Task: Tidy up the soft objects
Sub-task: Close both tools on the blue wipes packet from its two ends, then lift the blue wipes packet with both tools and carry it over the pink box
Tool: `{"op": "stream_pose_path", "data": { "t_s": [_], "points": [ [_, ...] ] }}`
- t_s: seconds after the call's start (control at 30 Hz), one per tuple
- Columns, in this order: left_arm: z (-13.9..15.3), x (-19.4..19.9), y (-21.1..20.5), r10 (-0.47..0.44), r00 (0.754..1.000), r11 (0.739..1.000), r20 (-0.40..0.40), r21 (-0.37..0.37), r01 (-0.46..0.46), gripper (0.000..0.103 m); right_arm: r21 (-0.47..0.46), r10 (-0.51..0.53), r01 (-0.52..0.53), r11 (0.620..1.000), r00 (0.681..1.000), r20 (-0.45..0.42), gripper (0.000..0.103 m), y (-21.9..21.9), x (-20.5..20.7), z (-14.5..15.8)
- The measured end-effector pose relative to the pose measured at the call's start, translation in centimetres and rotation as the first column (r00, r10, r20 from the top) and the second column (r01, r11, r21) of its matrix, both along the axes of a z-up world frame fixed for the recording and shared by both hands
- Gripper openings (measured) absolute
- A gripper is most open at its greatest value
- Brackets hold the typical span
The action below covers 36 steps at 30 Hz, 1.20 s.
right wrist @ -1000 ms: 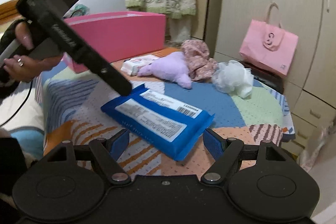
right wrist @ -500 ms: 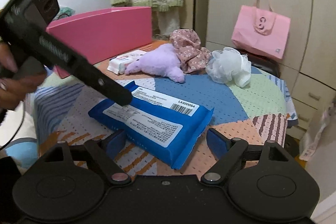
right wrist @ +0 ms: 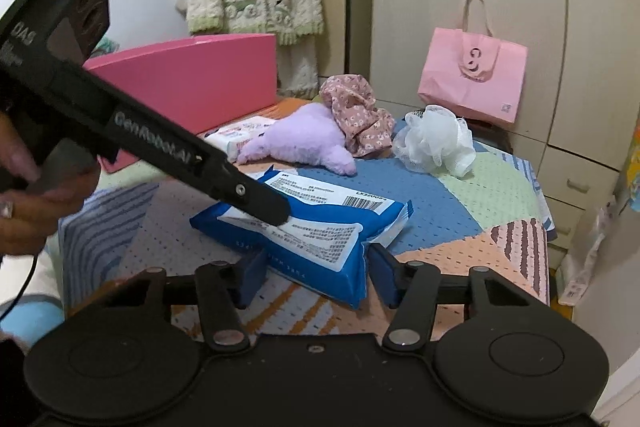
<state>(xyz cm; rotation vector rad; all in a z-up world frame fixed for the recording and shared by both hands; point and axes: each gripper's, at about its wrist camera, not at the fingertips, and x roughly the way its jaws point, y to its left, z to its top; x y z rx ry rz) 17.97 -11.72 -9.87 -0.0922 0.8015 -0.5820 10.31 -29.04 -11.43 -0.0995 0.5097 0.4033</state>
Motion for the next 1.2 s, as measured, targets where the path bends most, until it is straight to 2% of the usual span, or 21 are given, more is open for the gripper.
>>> {"op": "stream_pose_path", "data": {
  "t_s": [0.2,0.4,0.77,0.93,1.2],
  "points": [
    [0.4,-1.0,-0.6,-0.015,0.999,0.998,0.039,0.06,0.013,0.04,0.044,-0.043,0.043,0.998,0.999,-0.004,0.06,0.4,-0.3,0.2],
    [0.9,-1.1,-0.3,-0.031,0.999,0.996,-0.01,0.089,0.032,0.04,0.11,-0.07,0.075,0.991,0.997,-0.045,0.063,0.5,-0.4,0.6],
    [2.1,-2.4,1.4,-0.063,0.997,0.995,-0.043,0.073,0.066,0.041,0.024,-0.079,0.079,0.997,0.997,-0.02,0.06,2.7,-2.1,1.8],
    [3.5,-4.0,2.6,-0.069,0.997,0.995,-0.044,0.064,0.072,0.04,0.04,-0.097,0.1,0.994,0.993,-0.071,0.06,3.5,-3.2,3.5],
    [5.4,-6.0,5.7,-0.047,0.997,0.998,-0.052,0.032,0.049,0.04,-0.011,-0.066,0.066,0.998,0.994,-0.091,0.06,5.9,-4.7,6.2]
  ]
}}
